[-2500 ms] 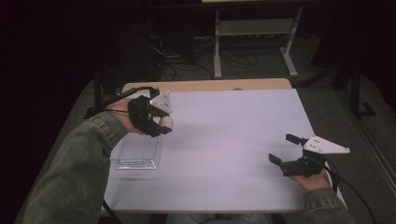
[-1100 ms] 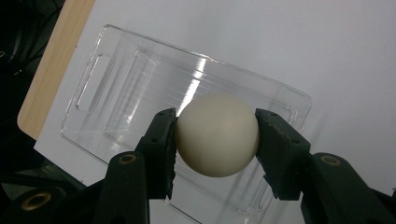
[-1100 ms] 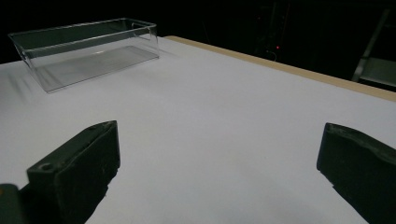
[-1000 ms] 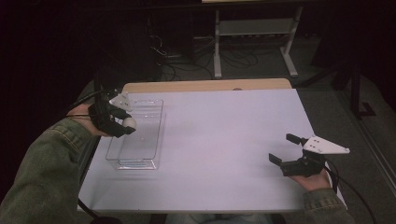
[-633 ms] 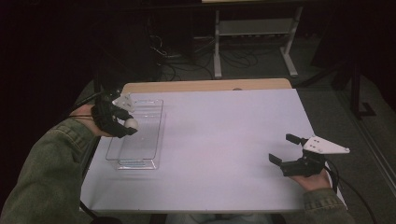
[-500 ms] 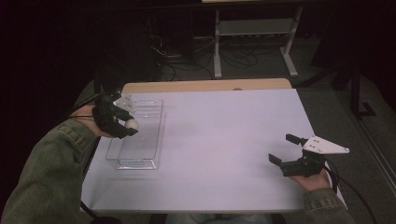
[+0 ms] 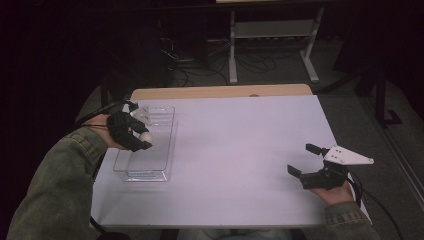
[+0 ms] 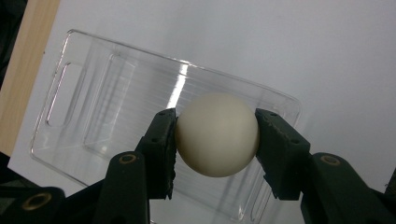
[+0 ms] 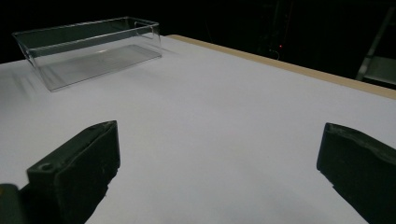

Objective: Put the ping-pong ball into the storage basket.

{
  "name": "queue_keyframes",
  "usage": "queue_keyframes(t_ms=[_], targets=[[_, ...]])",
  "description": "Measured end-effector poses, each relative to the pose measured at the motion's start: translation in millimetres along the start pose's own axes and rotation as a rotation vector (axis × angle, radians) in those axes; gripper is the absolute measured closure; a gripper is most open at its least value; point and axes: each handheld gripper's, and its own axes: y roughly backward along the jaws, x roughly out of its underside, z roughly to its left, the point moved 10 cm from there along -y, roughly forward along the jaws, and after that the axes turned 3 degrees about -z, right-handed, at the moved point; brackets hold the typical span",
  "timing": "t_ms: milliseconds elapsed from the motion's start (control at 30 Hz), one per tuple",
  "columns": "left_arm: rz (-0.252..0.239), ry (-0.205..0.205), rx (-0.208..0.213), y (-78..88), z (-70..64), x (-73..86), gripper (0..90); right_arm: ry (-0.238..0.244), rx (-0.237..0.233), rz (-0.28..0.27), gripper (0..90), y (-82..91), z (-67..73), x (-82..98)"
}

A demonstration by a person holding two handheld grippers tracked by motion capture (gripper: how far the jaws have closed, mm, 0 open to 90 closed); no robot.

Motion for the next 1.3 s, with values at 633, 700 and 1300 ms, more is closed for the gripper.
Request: queue_keyframes(t_ms=[633, 700, 1300], targets=[[0.086, -0.089, 0.078, -24.3, -10.5, -0.2, 50.6, 0.001, 0.001, -0.004, 0.0, 0.3, -0.3, -0.7], [0.094, -0.092, 0.086, -26.7, -12.5, 1.1, 50.6, -0.001, 0.002, -0.004, 0.0, 0.3, -0.5, -0.6], [0.146, -0.141, 0.13, -55.6, -21.9, 6.6, 50.4, 0.002, 0.005, -0.005, 0.0, 0.3, -0.7, -0.7]])
